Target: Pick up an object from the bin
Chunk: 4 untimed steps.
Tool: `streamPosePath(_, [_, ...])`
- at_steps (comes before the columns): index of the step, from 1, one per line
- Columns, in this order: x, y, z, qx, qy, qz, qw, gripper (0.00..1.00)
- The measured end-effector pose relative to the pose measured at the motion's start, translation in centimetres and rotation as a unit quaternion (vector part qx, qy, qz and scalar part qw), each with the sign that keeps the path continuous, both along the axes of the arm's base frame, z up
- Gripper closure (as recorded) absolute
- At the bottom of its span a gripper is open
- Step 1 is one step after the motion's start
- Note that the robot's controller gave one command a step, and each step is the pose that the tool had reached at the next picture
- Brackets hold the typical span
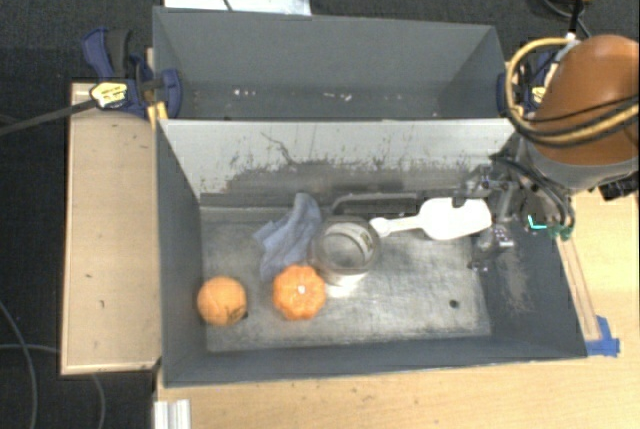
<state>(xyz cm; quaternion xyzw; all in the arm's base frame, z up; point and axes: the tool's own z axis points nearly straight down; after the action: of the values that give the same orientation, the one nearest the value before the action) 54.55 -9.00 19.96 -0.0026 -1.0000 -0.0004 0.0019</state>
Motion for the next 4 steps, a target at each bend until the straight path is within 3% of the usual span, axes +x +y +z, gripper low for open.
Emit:
streamPosePath(1, [0.2, 0.0, 0.4, -0.001, -0.0038, 0.002, 1.0, 0.0])
streamPosePath(2, [2.1, -0.8, -5.4, 0.0, -0.0048, -0.067, 0.9978, 0.0])
streamPosePath(3, [3.9, -1.9, -11.6, -0.001, -0.004, -0.019, 0.9998, 0.0])
streamPosePath(4, [4.0, -2.0, -11.6, -0.001, -0.007, -0.017, 0.9998, 0.0])
